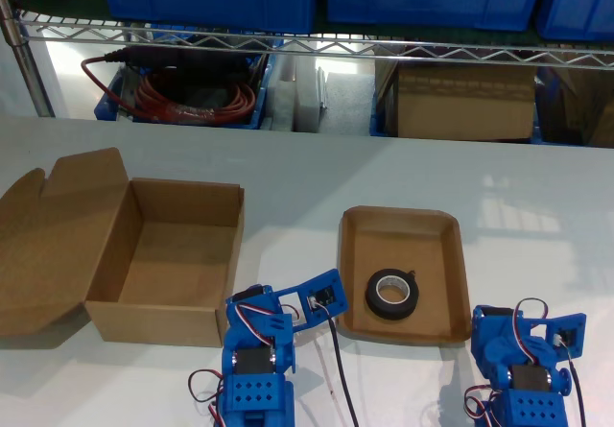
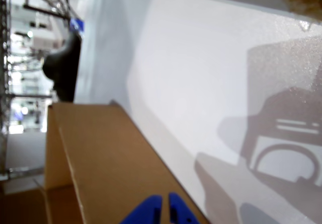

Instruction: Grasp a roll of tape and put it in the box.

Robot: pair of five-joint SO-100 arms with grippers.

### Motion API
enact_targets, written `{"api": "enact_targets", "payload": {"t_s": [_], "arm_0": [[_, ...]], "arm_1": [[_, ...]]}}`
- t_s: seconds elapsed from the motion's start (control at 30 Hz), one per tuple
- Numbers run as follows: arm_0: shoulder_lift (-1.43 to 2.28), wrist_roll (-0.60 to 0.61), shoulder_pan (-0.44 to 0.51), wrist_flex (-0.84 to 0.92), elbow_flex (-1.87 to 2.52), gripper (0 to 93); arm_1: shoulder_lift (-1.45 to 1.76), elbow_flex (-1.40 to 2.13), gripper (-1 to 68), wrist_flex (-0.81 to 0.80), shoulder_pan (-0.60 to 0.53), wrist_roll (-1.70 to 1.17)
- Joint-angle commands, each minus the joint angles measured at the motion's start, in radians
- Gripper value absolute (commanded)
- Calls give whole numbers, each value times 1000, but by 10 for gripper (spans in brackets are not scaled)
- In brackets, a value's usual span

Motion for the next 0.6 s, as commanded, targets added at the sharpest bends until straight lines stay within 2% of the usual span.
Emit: {"api": "enact_targets", "payload": {"t_s": [0.0,0.43,0.5,0.57], "arm_0": [[20,83,8,6,31,0],[20,87,20,6,31,2],[-31,83,43,-29,20,187],[-167,106,121,-104,-67,230]], "arm_1": [[5,14,3,-5,-3,3],[5,14,3,-5,-3,3],[5,14,3,-5,-3,3],[5,14,3,-5,-3,3]]}}
